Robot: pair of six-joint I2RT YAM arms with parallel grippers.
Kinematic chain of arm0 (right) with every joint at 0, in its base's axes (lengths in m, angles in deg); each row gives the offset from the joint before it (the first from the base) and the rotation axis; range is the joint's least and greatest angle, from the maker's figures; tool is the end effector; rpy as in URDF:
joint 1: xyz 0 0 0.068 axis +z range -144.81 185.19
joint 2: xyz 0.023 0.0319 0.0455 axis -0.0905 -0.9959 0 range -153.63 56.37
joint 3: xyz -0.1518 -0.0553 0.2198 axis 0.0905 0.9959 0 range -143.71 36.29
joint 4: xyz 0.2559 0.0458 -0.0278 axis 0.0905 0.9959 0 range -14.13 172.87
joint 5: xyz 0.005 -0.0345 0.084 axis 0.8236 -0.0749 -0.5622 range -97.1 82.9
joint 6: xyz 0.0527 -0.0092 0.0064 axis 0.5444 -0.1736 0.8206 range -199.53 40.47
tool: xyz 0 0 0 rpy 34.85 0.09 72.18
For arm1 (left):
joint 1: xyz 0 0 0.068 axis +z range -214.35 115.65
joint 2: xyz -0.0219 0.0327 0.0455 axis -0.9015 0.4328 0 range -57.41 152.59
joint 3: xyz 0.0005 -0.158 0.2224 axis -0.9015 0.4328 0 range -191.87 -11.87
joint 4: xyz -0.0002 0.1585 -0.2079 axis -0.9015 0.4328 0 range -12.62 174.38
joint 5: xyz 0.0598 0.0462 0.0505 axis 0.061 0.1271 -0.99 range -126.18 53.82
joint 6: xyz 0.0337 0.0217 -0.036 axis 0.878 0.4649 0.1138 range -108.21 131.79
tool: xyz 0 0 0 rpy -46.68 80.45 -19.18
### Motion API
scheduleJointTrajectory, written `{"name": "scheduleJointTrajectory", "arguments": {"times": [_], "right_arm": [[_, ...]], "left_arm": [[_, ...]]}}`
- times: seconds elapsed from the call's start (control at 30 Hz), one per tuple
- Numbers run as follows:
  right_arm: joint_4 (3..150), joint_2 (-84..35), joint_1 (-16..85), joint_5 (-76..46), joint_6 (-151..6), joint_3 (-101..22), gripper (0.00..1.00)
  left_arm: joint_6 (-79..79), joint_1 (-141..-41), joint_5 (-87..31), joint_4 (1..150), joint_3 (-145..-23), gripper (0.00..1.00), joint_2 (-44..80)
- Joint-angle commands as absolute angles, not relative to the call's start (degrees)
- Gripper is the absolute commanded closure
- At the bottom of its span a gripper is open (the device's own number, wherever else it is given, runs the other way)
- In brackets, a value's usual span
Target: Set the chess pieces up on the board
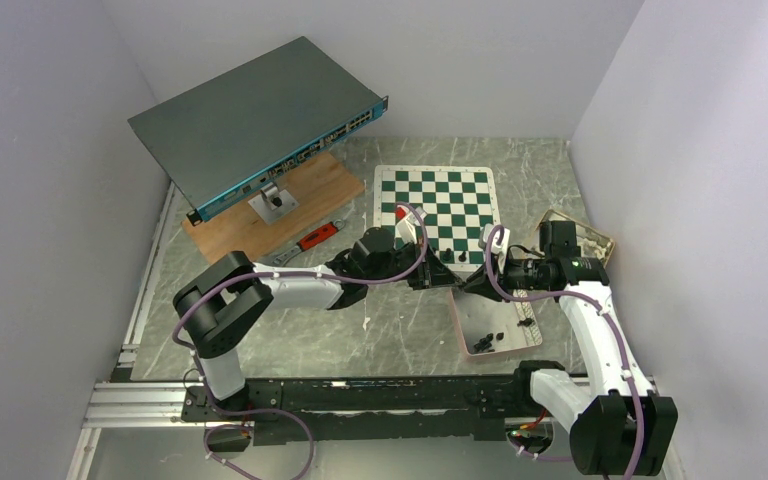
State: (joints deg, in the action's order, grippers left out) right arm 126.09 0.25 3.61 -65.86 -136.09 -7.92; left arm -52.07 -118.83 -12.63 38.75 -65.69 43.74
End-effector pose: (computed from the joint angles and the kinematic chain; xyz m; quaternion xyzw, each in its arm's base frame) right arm 0.1690 0.0256 0.2591 -0.4952 0.6957 0.3142 0.4148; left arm 0.2130 -0.3229 0.2170 0.0718 0.7511 -0.6270 0.1940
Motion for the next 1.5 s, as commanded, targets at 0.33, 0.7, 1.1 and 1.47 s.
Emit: {"name": "scheduleJointTrajectory", "arguments": {"times": [0.33, 0.7, 1.1, 1.47], "right_arm": [[128.8, 1.9, 3.5, -69.0, -142.7, -7.8, 0.0], [127.8, 1.5, 2.7, -66.2, -140.1, -8.1, 0.0], [124.4, 1.0, 0.5, -62.8, -132.8, -9.1, 0.0], [124.0, 0.9, 0.4, -62.5, -132.8, -8.8, 0.0]], "left_arm": [[-36.8, -119.5, -18.3, 52.5, -67.4, 1.0, 36.2], [-14.3, -119.6, -31.8, 86.6, -73.9, 1.0, 32.2], [-3.7, -122.1, -44.7, 111.9, -86.1, 1.0, 43.0], [-2.0, -122.7, -44.9, 114.7, -90.1, 1.0, 48.8]]}}
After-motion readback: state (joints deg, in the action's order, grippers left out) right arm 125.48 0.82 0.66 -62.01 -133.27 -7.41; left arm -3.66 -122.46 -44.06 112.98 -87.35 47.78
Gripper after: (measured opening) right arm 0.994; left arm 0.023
